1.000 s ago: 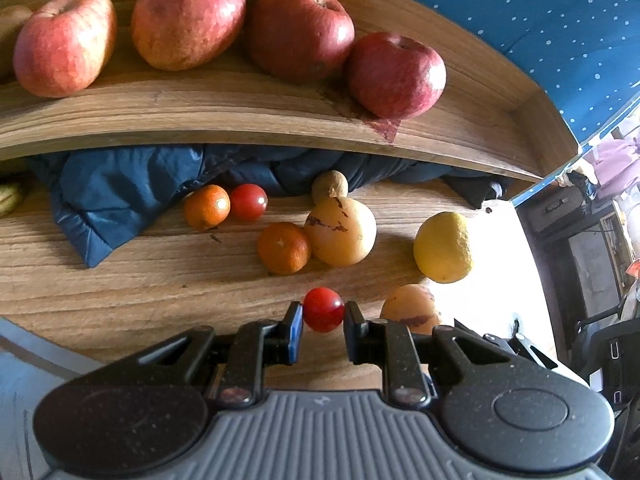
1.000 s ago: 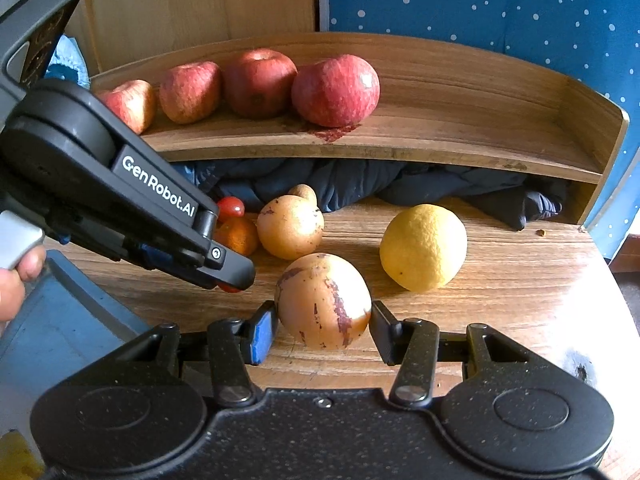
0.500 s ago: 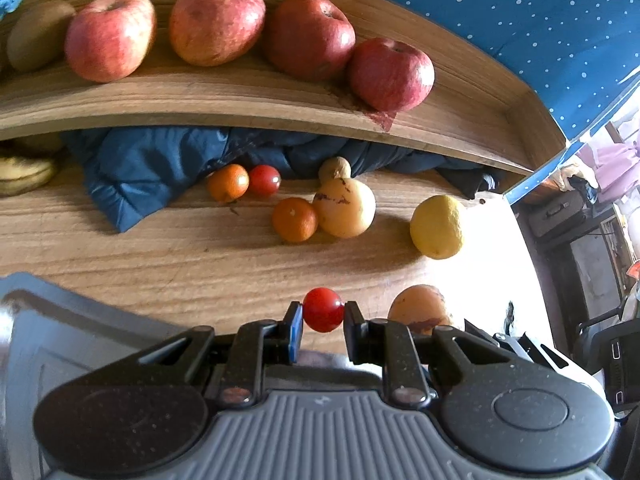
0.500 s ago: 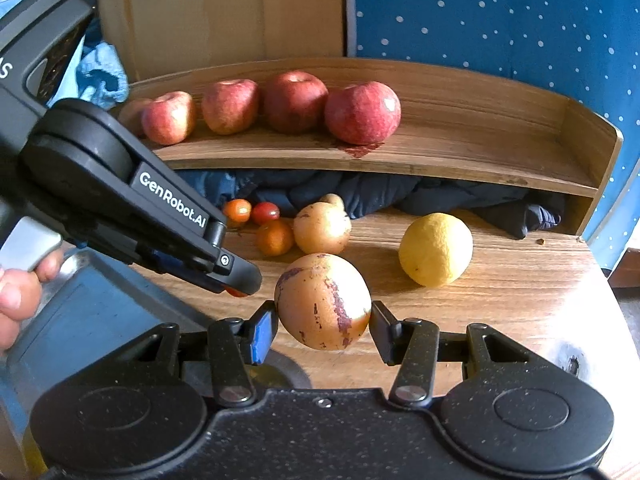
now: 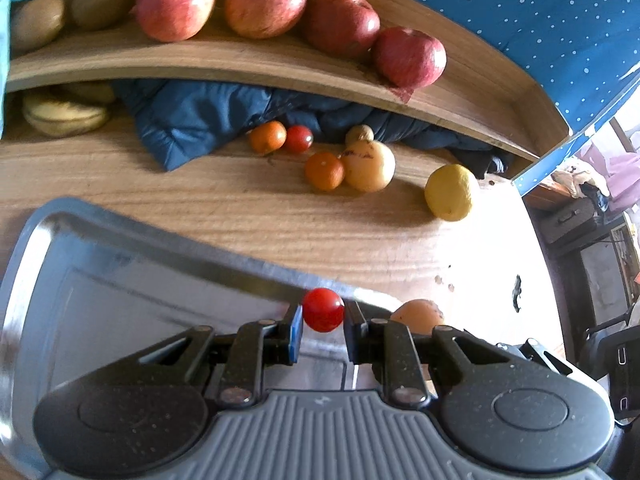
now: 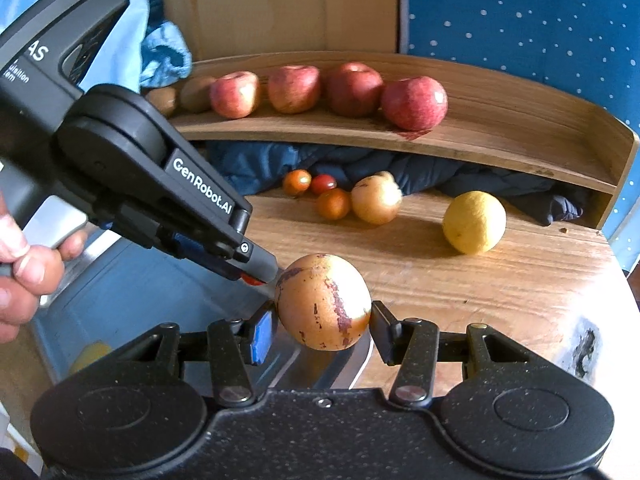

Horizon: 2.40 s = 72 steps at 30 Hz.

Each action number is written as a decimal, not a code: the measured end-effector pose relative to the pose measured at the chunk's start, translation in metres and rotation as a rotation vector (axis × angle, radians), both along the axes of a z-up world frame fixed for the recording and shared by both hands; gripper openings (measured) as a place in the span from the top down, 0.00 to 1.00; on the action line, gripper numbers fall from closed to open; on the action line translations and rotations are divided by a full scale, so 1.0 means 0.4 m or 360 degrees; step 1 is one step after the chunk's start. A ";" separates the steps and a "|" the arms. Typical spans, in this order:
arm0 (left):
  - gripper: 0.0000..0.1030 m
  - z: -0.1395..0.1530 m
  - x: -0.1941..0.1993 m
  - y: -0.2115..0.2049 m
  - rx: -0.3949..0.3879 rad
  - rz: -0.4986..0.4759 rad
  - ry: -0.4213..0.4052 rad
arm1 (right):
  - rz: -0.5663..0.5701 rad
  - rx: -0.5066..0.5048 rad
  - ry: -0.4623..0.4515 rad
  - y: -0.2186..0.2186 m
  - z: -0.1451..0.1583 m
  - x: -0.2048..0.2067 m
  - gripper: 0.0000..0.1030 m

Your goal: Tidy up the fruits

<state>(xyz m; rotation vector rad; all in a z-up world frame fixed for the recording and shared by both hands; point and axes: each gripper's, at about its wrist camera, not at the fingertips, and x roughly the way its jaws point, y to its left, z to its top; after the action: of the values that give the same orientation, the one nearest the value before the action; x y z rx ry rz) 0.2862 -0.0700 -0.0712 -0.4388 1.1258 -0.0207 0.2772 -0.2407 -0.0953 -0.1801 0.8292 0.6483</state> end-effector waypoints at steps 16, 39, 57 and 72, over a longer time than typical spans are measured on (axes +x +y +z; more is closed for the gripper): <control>0.77 -0.016 -0.121 0.000 0.0032 0.0095 0.0013 | 0.0157 -0.0014 0.0020 -0.008 0.001 -0.101 0.50; 0.77 -0.027 -0.170 -0.011 0.0075 0.0077 0.0044 | 0.0226 -0.0066 0.0069 -0.007 -0.022 -0.147 0.50; 0.77 -0.037 -0.162 -0.018 0.0099 0.0067 0.0090 | 0.0244 -0.0081 0.0088 -0.006 -0.030 -0.145 0.50; 0.77 -0.045 -0.161 -0.016 0.0086 0.0080 0.0115 | 0.0250 -0.0086 0.0084 -0.005 -0.030 -0.144 0.49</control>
<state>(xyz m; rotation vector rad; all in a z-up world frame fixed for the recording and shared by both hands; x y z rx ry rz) 0.2217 -0.0763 -0.0893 -0.4225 1.1834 0.0699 0.2195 -0.2426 -0.1072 -0.2801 0.8899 0.7810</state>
